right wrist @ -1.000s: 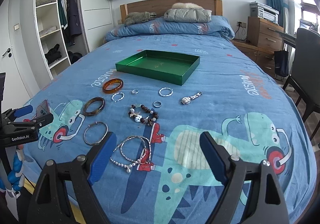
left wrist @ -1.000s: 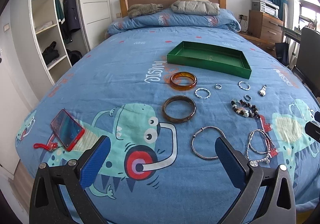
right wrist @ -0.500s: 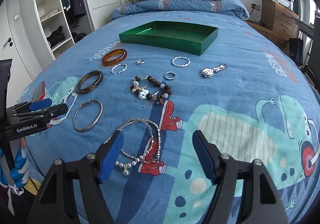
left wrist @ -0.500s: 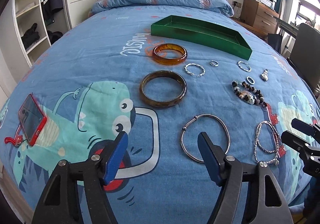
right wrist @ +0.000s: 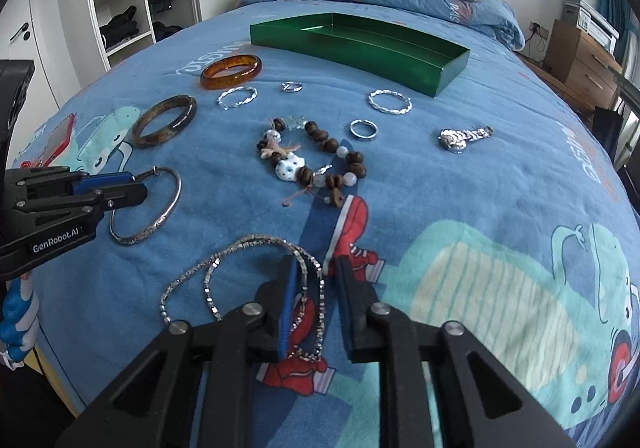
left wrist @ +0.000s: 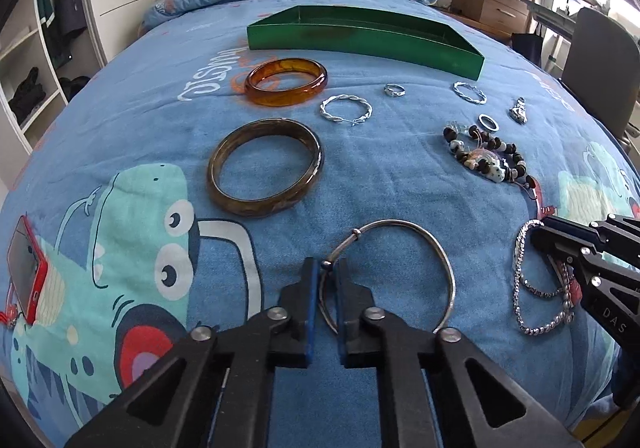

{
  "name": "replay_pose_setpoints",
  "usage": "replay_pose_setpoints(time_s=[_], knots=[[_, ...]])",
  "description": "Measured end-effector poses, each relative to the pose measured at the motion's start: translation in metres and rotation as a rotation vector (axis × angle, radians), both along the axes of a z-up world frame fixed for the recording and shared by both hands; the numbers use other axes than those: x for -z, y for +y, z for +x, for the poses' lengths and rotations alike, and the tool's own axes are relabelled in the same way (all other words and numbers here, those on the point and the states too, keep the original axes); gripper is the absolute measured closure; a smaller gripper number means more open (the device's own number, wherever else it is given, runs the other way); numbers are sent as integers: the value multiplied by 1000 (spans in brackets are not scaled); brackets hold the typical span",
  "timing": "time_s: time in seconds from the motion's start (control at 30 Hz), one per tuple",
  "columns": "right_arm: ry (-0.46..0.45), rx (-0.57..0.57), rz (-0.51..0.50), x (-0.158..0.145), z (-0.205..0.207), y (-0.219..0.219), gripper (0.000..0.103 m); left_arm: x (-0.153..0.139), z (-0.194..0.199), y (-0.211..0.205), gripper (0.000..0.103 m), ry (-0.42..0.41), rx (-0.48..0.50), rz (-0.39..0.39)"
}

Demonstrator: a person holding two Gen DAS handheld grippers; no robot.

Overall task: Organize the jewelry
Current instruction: 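Grasp the silver open bangle with the left tool while the right tool grasps the silver beaded bracelet, then carry both pieces into the green tray and open both tools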

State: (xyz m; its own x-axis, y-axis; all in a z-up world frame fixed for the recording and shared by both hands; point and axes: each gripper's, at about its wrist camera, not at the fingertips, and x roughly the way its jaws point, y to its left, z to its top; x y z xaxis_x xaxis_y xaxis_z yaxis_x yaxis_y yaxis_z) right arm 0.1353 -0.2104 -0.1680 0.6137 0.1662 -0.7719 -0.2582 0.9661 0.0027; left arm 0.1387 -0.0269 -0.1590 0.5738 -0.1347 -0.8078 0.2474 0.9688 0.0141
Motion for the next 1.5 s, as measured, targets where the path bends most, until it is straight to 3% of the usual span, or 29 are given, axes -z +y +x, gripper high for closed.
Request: replay_pose_setpoints(time_s=[0.17, 0.37, 0.57, 0.7, 0.9, 1.07, 1.2, 1.33, 1.37, 1.43, 1.5], knots=[[-34, 7, 36, -10, -6, -6, 101, -7, -3, -3, 98, -32, 0, 16], [-164, 41, 79, -63, -5, -22, 101, -47, 3, -11, 98, -113, 23, -15], [-276, 72, 71, -120, 47, -38, 101, -96, 53, -24, 98, -191, 32, -55], [-303, 96, 60, -134, 107, -46, 101, -116, 115, -32, 98, -216, -5, -62], [-271, 86, 99, -120, 205, -39, 101, -121, 224, -48, 98, -196, -61, -86], [-159, 117, 58, -68, 266, -43, 101, -87, 296, -54, 98, -113, -105, -43], [-73, 151, 43, -36, 285, -56, 100, -49, 323, -47, 98, -25, -140, -10], [-45, 149, 35, -29, 287, -62, 97, -37, 330, -42, 97, 24, -141, -22], [-48, 149, 35, -32, 286, -64, 91, -38, 328, -41, 97, 19, -144, -25], [-74, 152, 53, -42, 277, -68, 78, -45, 322, -35, 90, 7, -139, -47], [-108, 153, 69, -58, 264, -72, 72, -60, 307, -28, 63, -36, -131, -51]])
